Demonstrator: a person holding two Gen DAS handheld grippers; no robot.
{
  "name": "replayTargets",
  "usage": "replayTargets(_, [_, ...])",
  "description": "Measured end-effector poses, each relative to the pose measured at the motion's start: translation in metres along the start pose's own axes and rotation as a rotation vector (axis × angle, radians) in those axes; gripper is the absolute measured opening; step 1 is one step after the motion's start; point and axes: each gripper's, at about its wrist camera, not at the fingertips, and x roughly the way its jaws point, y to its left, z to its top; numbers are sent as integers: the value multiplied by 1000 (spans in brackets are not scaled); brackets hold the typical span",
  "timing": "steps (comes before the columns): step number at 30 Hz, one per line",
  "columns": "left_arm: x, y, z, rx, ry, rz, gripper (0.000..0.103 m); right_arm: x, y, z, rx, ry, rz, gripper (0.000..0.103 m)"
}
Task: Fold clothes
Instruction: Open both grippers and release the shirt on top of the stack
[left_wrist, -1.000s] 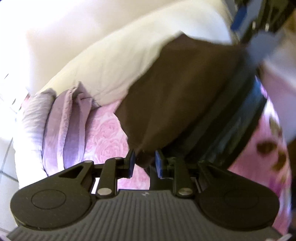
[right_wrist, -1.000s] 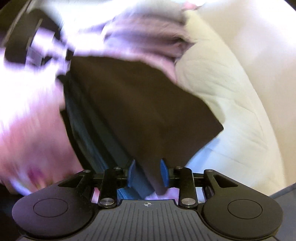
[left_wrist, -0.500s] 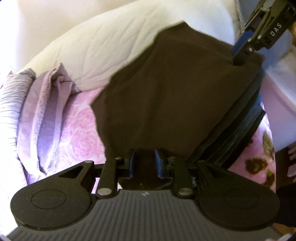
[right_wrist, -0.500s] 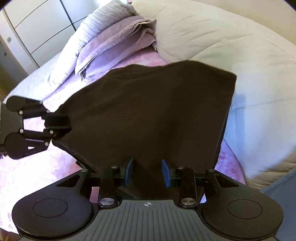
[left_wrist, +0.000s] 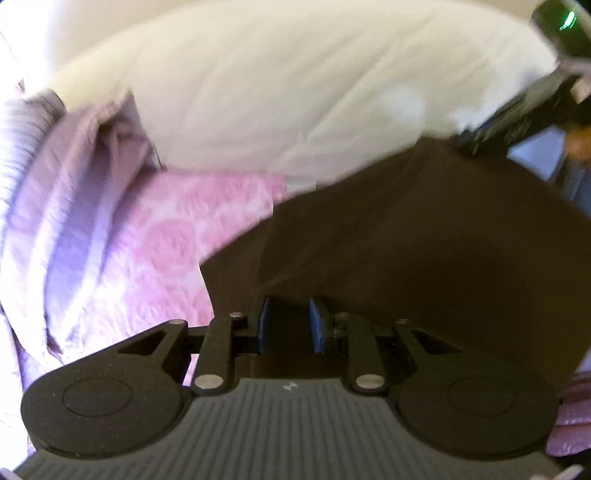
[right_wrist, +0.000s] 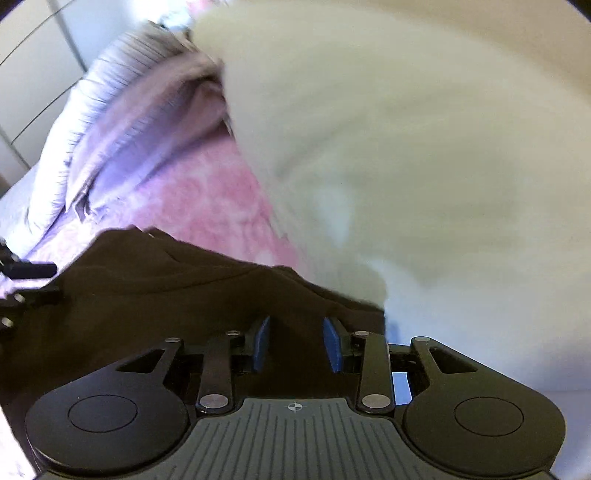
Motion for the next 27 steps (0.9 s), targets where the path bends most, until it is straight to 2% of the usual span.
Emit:
replayTargets(3, [-2, -1, -2, 16, -4, 8, 21, -16, 3, 3, -7, -5, -8, 35])
replayTargets(6, [-22, -5, -5, 13, -24, 49, 21, -40, 20, -2, -46, -42, -41, 35])
replayTargets(10, [-51, -12, -14, -33, -51, 60, 24, -78, 44, -39, -6, -86, 14, 37])
replayTargets(13, [-56, -23, -30, -49, -18, 52, 24, -83, 64, -73, 16, -46, 58, 47])
replayTargets(15, [-55, -29, -37, -51, -2, 46, 25, -76, 70, -93, 31, -16, 53, 49])
replayTargets(19, [-58, -33, -44, -53, -10, 58, 26, -84, 67, -97, 92, -33, 49, 51])
replayTargets(21, [-73, -29, -46, -76, -44, 77, 34, -103, 68, -93, 75, -55, 27, 54])
replayTargets(22, [-81, -26, -50, -99, -61, 90, 42, -112, 69, -94, 66, -72, 17, 63])
replayTargets(23, [-89, -24, -55, -128, -75, 103, 50, -120, 71, -97, 59, -89, 6, 77])
replayTargets(25, [-106, -25, -68, -187, -90, 125, 57, -132, 78, -107, 57, -106, -25, 88])
replayTargets(27, [-119, -32, -83, -230, -88, 133, 64, -138, 90, -123, 72, -95, -61, 88])
